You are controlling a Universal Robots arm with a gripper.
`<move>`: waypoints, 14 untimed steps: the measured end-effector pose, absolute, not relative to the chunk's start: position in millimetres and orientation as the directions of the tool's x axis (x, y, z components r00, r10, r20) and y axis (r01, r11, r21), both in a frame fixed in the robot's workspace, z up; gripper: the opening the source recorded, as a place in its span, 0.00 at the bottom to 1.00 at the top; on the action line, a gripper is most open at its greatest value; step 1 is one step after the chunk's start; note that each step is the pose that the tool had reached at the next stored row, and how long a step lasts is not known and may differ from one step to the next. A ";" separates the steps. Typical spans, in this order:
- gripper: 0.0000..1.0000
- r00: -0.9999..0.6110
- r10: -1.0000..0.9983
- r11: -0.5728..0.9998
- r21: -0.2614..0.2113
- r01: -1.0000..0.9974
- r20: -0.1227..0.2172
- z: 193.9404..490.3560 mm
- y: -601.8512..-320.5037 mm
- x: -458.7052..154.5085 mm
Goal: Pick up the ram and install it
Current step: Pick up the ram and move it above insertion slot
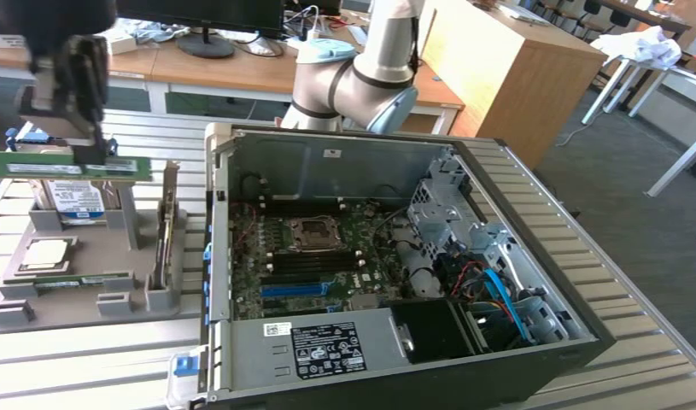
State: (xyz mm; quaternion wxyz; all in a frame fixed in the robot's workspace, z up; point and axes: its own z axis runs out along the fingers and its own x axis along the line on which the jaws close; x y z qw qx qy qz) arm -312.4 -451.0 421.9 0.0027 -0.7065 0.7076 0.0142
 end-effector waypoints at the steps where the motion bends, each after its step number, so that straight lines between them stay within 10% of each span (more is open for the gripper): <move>1: 0.11 -0.002 -1.000 0.001 0.016 -1.000 -0.024 421.9 -451.0 -308.9; 14: 0.11 -0.002 -1.000 0.001 0.016 -1.000 -0.025 421.9 -451.0 -264.3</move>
